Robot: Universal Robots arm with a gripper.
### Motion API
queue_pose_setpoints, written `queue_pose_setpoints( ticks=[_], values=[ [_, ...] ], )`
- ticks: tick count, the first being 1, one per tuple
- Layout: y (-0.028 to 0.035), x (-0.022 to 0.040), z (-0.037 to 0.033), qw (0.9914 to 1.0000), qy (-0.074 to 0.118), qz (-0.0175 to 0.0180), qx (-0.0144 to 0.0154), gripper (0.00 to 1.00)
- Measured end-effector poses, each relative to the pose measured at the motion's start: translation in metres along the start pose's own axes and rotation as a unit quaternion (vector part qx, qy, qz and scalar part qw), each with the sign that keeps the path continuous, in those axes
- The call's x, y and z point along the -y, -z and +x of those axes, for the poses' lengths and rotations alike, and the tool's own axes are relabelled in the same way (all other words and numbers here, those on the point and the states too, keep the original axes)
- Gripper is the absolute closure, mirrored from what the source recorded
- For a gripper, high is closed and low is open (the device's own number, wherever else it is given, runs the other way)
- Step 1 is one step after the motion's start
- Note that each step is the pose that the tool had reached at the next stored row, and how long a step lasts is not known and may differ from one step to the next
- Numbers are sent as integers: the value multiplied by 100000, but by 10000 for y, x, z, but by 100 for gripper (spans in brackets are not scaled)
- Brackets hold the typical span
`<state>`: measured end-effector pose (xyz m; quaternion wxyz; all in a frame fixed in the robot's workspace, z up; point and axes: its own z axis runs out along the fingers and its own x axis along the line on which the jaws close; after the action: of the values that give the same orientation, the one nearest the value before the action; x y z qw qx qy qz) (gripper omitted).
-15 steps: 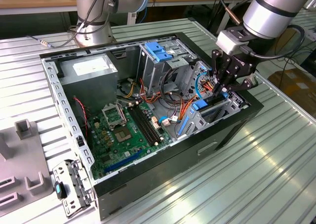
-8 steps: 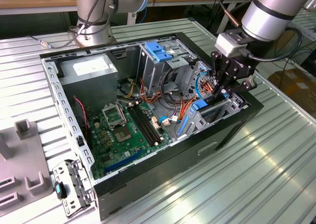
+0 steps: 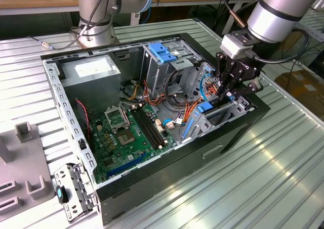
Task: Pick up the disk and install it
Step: 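Insert the first disk wire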
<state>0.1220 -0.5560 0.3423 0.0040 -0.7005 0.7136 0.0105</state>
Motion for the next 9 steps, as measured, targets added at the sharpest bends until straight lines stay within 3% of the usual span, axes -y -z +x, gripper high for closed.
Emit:
queue_pose_setpoints(
  ticks=[2, 5, 7, 9],
  values=[
    [89, -1, -2, 100000, -1, -2, -31, 76],
    [91, -1, -2, 100000, -1, -1, -22, 77],
    [92, -1, -2, 100000, -3, -1, -31, 89],
    [92, -1, -2, 100000, -3, -2, -32, 89]
  ],
)
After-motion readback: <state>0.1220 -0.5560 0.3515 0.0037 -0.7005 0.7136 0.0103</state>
